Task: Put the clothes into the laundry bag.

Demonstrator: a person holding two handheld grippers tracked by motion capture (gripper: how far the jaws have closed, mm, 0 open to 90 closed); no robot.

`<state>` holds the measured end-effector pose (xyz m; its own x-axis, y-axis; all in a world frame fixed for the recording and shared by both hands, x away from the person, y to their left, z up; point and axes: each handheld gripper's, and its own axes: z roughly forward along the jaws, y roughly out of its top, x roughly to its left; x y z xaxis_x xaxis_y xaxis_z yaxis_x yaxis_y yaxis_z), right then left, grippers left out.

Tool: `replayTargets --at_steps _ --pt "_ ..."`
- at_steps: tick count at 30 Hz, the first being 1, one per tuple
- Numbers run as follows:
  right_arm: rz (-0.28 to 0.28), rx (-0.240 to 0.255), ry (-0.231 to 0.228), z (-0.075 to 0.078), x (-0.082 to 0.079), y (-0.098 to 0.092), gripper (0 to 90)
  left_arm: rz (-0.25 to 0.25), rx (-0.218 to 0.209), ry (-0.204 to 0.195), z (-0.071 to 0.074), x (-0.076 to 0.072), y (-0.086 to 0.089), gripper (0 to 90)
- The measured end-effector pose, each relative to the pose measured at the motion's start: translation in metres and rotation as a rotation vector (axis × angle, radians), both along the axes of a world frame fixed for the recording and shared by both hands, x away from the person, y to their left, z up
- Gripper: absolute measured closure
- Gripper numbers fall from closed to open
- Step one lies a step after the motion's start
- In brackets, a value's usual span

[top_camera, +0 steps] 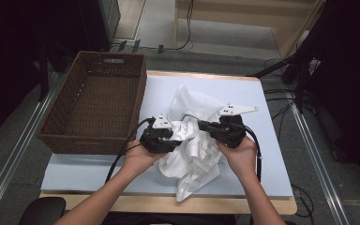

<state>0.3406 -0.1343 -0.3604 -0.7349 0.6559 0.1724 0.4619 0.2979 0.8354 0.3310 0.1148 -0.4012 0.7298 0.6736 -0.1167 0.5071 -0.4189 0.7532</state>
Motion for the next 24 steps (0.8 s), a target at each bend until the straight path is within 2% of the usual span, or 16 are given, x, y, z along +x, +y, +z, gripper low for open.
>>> replayTargets --at_steps 1,2,4,5,7,11,16,18,19,21,24 --pt "-0.002 0.002 0.003 0.0 0.0 -0.001 90.0 0.008 -0.027 0.018 0.001 0.0 0.003 57.4" --pt "-0.003 0.003 0.003 -0.001 0.0 -0.001 90.0 -0.007 -0.047 0.034 0.002 0.001 0.005 58.9" --pt "0.001 0.006 0.013 -0.002 0.0 0.001 90.0 -0.018 -0.045 0.01 0.003 -0.001 0.004 68.7" --pt "0.006 0.003 0.008 -0.002 0.001 0.003 90.0 -0.031 -0.041 -0.004 0.005 -0.003 0.002 71.0" --pt "0.013 -0.01 0.01 -0.002 0.0 0.008 90.0 -0.061 -0.056 -0.008 0.008 -0.004 -0.003 76.1" --pt "0.024 -0.026 0.009 -0.002 -0.001 0.014 90.0 -0.093 -0.031 -0.011 0.007 0.0 -0.018 79.2" --pt "0.056 -0.039 0.011 -0.003 -0.002 0.016 90.0 -0.046 -0.026 -0.008 0.0 0.015 -0.032 79.6" --pt "0.071 -0.038 0.015 -0.004 -0.003 0.016 90.0 -0.002 -0.021 -0.002 -0.003 0.022 -0.037 79.5" --pt "0.078 -0.039 0.021 -0.005 -0.003 0.017 90.0 0.009 -0.011 -0.002 -0.004 0.024 -0.038 79.5" --pt "0.084 -0.041 0.014 -0.006 -0.004 0.017 90.0 0.048 -0.025 0.0 -0.007 0.03 -0.037 79.5" --pt "0.088 -0.023 0.031 -0.009 -0.005 0.013 90.0 0.106 -0.035 0.005 -0.008 0.041 -0.032 79.0"
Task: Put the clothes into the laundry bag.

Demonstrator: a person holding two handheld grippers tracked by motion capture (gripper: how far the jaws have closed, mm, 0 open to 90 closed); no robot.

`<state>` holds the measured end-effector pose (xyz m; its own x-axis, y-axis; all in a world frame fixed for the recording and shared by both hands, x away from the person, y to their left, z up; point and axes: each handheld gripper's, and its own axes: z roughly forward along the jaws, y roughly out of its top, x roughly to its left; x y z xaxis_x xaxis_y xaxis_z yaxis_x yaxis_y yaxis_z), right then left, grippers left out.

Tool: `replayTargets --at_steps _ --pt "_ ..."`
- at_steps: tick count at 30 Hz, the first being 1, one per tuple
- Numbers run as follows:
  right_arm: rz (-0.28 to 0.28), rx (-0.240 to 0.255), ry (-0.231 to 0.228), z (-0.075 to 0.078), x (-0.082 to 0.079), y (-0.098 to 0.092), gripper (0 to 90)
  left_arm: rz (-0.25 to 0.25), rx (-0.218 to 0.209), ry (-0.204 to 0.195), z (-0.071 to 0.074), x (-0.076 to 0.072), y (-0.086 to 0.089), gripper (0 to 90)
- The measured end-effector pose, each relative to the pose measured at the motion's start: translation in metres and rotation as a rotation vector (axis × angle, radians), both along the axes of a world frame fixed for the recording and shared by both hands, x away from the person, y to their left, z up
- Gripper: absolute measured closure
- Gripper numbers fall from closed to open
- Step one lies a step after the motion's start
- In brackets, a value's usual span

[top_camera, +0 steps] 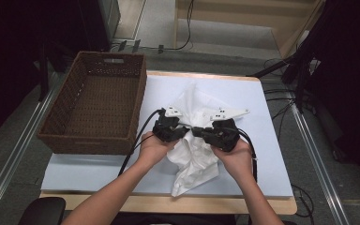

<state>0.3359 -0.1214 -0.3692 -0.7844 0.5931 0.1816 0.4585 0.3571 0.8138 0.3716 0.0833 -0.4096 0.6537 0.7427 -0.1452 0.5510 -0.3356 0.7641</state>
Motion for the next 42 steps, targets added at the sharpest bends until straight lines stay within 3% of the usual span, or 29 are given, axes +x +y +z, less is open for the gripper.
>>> replayTargets --at_steps 2,4,8,11,15,18,22,24,34,36,42 --pt "0.007 -0.002 0.014 -0.003 0.0 -0.004 90.0 0.021 -0.02 0.036 -0.003 0.008 0.005 77.9" --pt "0.002 -0.009 0.025 -0.005 -0.001 -0.006 90.0 0.01 -0.04 0.062 -0.005 0.011 0.007 74.4" --pt "-0.013 -0.02 0.026 -0.007 0.0 -0.011 90.0 -0.062 -0.057 0.066 0.004 0.003 0.012 63.2" --pt "-0.023 -0.004 0.029 -0.007 0.002 -0.014 90.0 -0.101 -0.037 0.082 0.011 -0.007 0.017 56.9" --pt "-0.025 -0.009 0.027 -0.007 0.001 -0.014 90.0 -0.151 0.01 0.078 0.019 -0.025 0.02 48.3" --pt "-0.035 -0.007 0.021 -0.007 0.001 -0.015 90.0 -0.173 0.032 0.033 0.024 -0.04 0.024 42.4" --pt "-0.04 0.001 0.022 -0.006 0.001 -0.017 90.0 -0.179 0.014 0.015 0.024 -0.053 0.035 38.7" --pt "-0.038 0.002 0.02 -0.006 0.001 -0.017 90.0 -0.176 -0.002 0.028 0.023 -0.056 0.042 36.3" --pt "-0.037 0.001 0.01 -0.006 0.0 -0.018 90.0 -0.143 -0.028 0.078 -0.008 -0.082 0.07 35.4" --pt "-0.037 -0.003 0.008 -0.006 0.0 -0.017 90.0 -0.154 -0.002 0.078 -0.014 -0.086 0.067 36.5" --pt "-0.032 -0.003 0.006 -0.007 -0.001 -0.016 90.0 -0.149 -0.036 0.057 -0.033 -0.08 0.062 53.9"
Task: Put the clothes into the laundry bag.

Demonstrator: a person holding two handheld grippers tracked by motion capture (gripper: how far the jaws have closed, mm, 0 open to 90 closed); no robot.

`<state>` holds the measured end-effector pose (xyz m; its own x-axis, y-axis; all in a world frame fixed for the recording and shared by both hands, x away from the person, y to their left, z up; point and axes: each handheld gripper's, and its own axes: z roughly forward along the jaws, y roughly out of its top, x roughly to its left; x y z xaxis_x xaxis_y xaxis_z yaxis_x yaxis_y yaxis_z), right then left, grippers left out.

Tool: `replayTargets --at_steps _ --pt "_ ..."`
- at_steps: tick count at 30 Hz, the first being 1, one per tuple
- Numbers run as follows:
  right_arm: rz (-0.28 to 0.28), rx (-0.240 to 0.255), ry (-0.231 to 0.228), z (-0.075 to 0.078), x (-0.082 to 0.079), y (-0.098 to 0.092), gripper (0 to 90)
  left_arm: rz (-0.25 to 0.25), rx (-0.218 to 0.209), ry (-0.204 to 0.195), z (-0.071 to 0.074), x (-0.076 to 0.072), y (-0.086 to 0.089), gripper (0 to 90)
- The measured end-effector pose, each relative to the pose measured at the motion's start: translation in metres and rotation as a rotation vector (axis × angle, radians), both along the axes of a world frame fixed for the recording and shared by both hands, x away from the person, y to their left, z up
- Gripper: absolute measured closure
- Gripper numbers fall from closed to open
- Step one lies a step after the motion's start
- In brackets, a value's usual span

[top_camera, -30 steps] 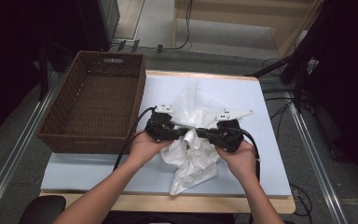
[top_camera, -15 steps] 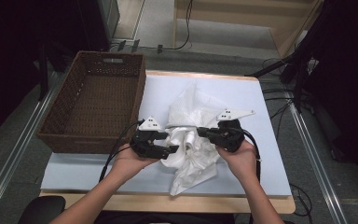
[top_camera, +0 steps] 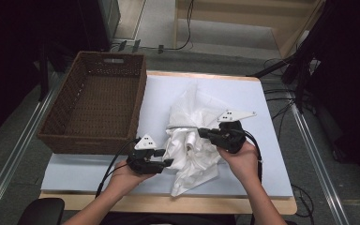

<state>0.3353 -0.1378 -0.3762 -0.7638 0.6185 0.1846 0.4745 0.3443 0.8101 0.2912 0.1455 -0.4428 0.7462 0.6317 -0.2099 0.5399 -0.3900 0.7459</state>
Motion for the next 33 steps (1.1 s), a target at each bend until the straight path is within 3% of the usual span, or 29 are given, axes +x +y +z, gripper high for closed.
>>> replayTargets --at_steps 2,4,6,7,9,12,15,17,19,23,27,33 --pt "0.001 0.004 0.002 -0.001 0.0 0.001 90.0 0.012 0.006 -0.009 -0.007 0.004 -0.001 56.4" --pt "0.005 -0.004 -0.001 -0.001 -0.001 0.002 90.0 0.025 0.024 0.011 -0.014 0.007 -0.003 57.5" --pt "0.005 -0.008 -0.007 -0.001 0.0 0.004 90.0 0.005 0.013 0.114 -0.018 0.015 -0.006 55.1" --pt "0.004 -0.012 -0.007 -0.001 0.0 0.006 90.0 -0.001 0.007 0.123 -0.021 0.017 -0.006 55.7" --pt "0.01 -0.017 -0.008 -0.002 0.002 0.008 90.0 0.01 0.002 0.07 -0.024 0.017 -0.006 63.1" --pt "0.016 -0.012 0.005 -0.004 0.004 0.01 90.0 0.012 -0.028 0.042 -0.024 0.016 -0.009 76.6" --pt "0.022 -0.009 0.006 -0.004 0.005 0.011 90.0 0.004 -0.039 0.021 -0.016 0.015 -0.015 83.6" --pt "0.022 -0.005 0.004 -0.002 0.004 0.012 90.0 -0.004 -0.039 0.009 -0.011 0.015 -0.018 84.3" --pt "0.025 -0.008 -0.004 -0.001 0.003 0.013 90.0 -0.033 -0.056 -0.034 0.004 0.017 -0.031 84.5" --pt "0.026 -0.009 -0.008 0.002 0.002 0.016 90.0 -0.027 -0.052 -0.067 0.013 0.025 -0.045 84.5" --pt "0.022 -0.005 -0.015 0.004 0.002 0.015 90.0 -0.012 -0.073 -0.081 0.018 0.032 -0.053 84.5" --pt "0.026 0.011 -0.014 0.006 0.003 0.012 90.0 0.005 -0.058 -0.091 0.021 0.039 -0.063 84.5"
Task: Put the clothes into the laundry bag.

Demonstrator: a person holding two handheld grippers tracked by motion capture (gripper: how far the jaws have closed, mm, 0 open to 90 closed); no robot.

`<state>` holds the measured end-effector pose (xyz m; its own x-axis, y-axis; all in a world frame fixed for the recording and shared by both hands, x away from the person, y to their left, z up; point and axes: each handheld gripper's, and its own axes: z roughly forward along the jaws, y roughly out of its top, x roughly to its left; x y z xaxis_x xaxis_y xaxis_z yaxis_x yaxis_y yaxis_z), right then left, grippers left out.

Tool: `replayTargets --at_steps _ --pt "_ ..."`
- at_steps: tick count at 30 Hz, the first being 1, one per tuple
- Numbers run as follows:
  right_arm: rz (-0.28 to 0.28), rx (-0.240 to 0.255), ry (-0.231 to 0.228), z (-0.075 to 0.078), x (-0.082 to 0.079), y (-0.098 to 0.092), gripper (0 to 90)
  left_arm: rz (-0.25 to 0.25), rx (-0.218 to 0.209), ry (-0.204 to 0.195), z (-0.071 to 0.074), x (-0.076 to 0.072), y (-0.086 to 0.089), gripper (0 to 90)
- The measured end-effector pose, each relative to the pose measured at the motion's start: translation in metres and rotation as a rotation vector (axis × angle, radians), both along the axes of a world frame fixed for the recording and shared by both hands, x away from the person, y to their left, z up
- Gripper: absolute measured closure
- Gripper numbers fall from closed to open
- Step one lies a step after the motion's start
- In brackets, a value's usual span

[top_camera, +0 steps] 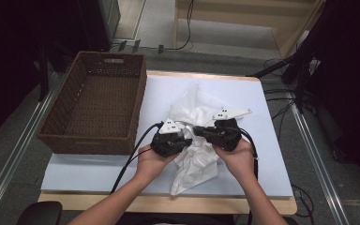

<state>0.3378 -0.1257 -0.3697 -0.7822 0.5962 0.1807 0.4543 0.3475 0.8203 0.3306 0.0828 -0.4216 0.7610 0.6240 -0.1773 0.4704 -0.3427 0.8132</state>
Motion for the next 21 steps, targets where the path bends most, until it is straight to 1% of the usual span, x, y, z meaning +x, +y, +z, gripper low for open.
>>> replayTargets --at_steps 1,3,4,6,7,10,12,14,15,16,17,18,21 --pt "0.0 -0.006 -0.002 0.0 -0.001 0.0 90.0 0.003 0.005 -0.005 0.0 0.002 -0.001 84.5" --pt "0.004 -0.01 -0.005 0.0 -0.001 0.0 90.0 0.014 -0.001 0.0 0.0 0.006 -0.002 84.5" --pt "0.005 -0.012 -0.008 0.001 -0.002 0.0 90.0 0.017 0.011 -0.004 0.0 0.008 -0.002 84.5" --pt "0.009 -0.008 -0.002 0.001 -0.002 -0.002 90.0 0.028 0.006 0.003 -0.003 0.014 -0.003 84.5" --pt "0.012 -0.008 -0.002 0.001 -0.002 -0.002 90.0 0.03 0.011 0.0 -0.004 0.017 -0.004 84.5" --pt "0.018 -0.011 0.008 -0.001 -0.003 -0.003 90.0 0.044 0.03 0.013 -0.007 0.027 -0.005 84.5" --pt "0.021 -0.013 0.014 -0.002 -0.002 -0.004 90.0 0.059 0.037 0.013 -0.01 0.034 -0.007 84.6" --pt "0.022 -0.017 0.026 -0.003 -0.002 -0.004 90.0 0.086 0.037 0.026 -0.012 0.04 -0.008 84.6" --pt "0.023 -0.017 0.03 -0.004 -0.002 -0.004 90.0 0.095 0.04 0.027 -0.013 0.043 -0.009 84.6" --pt "0.023 -0.018 0.028 -0.005 -0.002 -0.005 90.0 0.102 0.044 0.019 -0.014 0.046 -0.01 84.6" --pt "0.021 -0.018 0.036 -0.005 -0.002 -0.005 90.0 0.114 0.044 0.028 -0.016 0.051 -0.011 84.6" --pt "0.023 -0.019 0.034 -0.005 -0.002 -0.005 90.0 0.122 0.057 0.024 -0.017 0.055 -0.011 84.5" --pt "0.022 -0.025 0.038 -0.007 -0.001 -0.006 90.0 0.143 0.064 0.03 -0.018 0.063 -0.011 84.3"
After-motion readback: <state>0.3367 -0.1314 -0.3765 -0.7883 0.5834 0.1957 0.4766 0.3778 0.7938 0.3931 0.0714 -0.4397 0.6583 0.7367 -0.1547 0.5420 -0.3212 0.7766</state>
